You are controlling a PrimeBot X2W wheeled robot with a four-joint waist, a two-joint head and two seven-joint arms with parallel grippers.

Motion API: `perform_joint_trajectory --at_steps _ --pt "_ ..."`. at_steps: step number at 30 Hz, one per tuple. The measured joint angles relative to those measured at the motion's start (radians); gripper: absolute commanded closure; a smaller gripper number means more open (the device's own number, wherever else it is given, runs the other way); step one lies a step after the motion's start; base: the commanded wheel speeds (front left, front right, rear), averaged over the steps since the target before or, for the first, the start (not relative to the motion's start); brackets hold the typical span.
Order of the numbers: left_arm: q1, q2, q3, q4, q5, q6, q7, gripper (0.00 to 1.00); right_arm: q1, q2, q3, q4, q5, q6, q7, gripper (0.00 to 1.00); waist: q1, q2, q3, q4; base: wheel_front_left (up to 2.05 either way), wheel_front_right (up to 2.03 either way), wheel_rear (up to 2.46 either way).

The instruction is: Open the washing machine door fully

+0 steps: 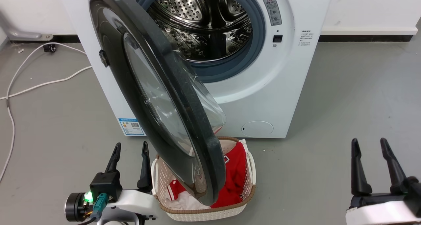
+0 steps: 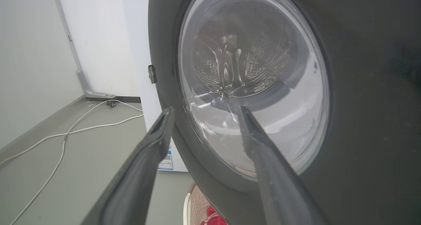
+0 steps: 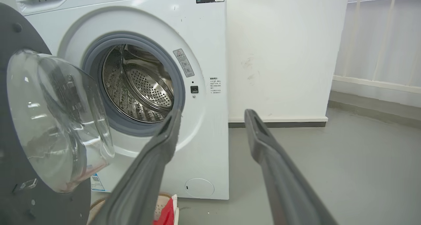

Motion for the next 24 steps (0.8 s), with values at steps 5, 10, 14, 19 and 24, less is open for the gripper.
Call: perform_joint_trajectory --at_steps 5,10,14,19,24 --pt "0.003 0.000 0.005 0.000 0.007 -0.002 0.000 0.00 0.052 0.006 0.021 -0.035 -0.051 0.000 0.013 0.00 0.0000 0.0000 -0.003 0.002 0.00 0.00 0.00" --pt "0.004 0.000 0.008 0.000 0.008 -0.008 0.000 0.00 0.085 0.008 0.032 -0.039 -0.063 0.000 0.017 0.00 0.0000 0.0000 -0.008 0.003 0.00 0.00 0.00" --pt "0.004 0.000 0.012 0.000 0.009 -0.008 0.000 0.00 0.102 0.009 0.038 -0.039 -0.051 0.000 0.019 0.00 0.0000 0.0000 -0.014 0.003 0.00 0.00 0.00" --pt "0.008 0.000 0.016 0.000 0.009 -0.009 0.000 0.00 0.111 0.009 0.048 -0.031 -0.042 0.000 0.020 0.00 0.0000 0.0000 -0.018 0.001 0.00 0.00 0.00" --pt "0.011 0.000 0.019 0.001 0.010 -0.013 0.000 0.00 0.111 0.009 0.049 -0.029 -0.034 0.000 0.020 0.00 0.0000 0.0000 -0.018 -0.001 0.00 0.00 0.00"
